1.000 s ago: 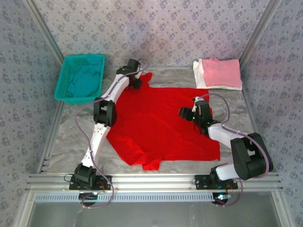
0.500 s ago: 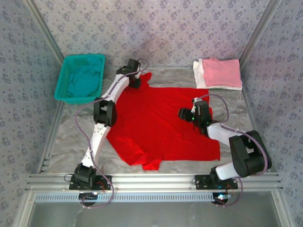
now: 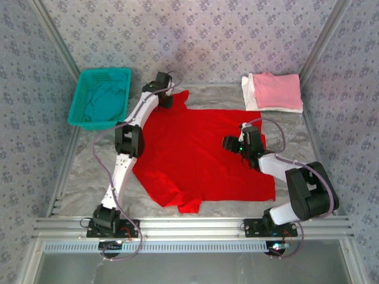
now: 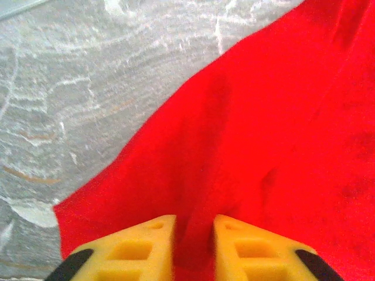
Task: Fold and stack the t-shirts
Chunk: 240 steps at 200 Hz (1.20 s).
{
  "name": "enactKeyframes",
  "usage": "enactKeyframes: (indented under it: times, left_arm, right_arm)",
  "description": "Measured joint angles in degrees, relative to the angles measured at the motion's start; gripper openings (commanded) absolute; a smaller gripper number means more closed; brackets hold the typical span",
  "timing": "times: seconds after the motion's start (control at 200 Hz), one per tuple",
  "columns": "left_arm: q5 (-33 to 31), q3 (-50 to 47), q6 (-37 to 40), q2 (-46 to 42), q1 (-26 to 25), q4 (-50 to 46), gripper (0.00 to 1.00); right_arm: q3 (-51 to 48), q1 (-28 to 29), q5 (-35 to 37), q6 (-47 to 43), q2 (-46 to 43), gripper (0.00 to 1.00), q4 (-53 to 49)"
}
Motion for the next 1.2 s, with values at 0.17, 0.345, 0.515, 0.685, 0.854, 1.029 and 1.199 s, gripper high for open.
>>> enactKeyframes:
  times: [0.17,0.345,0.515,0.685,0.854,1.029,1.199]
  left_arm:
    - [-0.02,0.11,-0.28,0.0,0.11,0.48,0.05]
    - [-0.35,0.26,-0.52,0.0,0.37,2.14,0.02]
    - [-0.59,0.74,-2.23,0.0,1.64,5.66,0.05]
    - [-0.33,2.25,-4.5,0.48,4.52,12.83,0.36]
    - [0.66,7.72,-7.52,2.56,8.35,19.56,0.92]
    - [1.14,8.66,-9.25,1.4,11.28,19.45,1.0]
    - [2.78,-0.59,-9.79,-8.26,11.43,16.22,1.0]
  right_arm:
    - [0.0,0.11,0.0,-0.02,0.07,0.65,0.0]
    - [0.0,0.2,-0.02,0.0,0.28,0.65,-0.02]
    - [0.0,0.24,-0.22,0.0,0.52,0.65,0.0]
    - [0.02,0.24,-0.28,-0.02,0.72,0.65,-0.02]
    - [0.24,0.24,-0.85,-0.04,1.05,0.65,-0.11]
    - [1.44,0.24,-0.83,-0.37,1.05,0.66,-1.03]
    - [3.32,-0.94,-0.39,-0.7,1.03,0.66,-3.15]
